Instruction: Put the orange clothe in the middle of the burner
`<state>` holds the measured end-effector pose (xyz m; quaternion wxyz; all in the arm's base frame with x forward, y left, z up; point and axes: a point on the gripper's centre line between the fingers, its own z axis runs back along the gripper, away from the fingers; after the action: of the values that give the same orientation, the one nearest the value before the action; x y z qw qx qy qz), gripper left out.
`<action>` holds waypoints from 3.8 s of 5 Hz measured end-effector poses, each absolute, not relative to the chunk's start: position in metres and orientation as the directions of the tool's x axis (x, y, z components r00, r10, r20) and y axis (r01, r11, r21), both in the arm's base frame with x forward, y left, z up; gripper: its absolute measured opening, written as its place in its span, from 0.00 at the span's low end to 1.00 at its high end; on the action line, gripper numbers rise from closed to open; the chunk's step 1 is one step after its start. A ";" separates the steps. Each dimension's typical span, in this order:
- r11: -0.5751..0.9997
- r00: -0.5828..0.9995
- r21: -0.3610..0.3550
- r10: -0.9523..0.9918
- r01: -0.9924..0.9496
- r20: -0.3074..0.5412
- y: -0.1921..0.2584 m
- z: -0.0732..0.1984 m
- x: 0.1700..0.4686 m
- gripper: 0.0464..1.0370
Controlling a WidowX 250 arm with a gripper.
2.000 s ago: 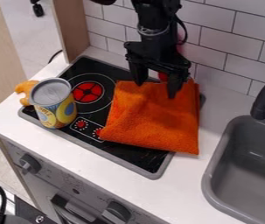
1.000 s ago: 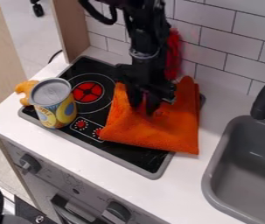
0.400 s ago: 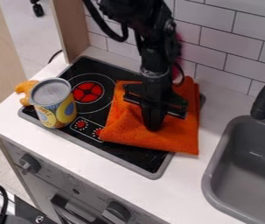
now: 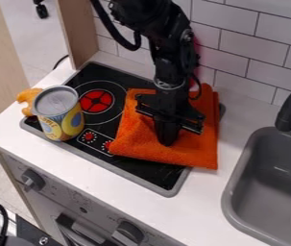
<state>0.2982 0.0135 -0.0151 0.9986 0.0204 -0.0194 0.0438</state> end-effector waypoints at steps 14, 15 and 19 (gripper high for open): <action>0.673 0.688 0.145 -0.708 0.726 -0.161 0.133 -0.009 0.337 0.01; 0.699 0.712 0.134 -0.692 0.702 -0.117 0.126 -0.004 0.337 0.02; 0.708 0.717 0.120 -0.695 0.696 -0.052 0.094 0.034 0.322 0.93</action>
<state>0.3222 0.0935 0.0340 0.9242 0.0653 0.0013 -0.3764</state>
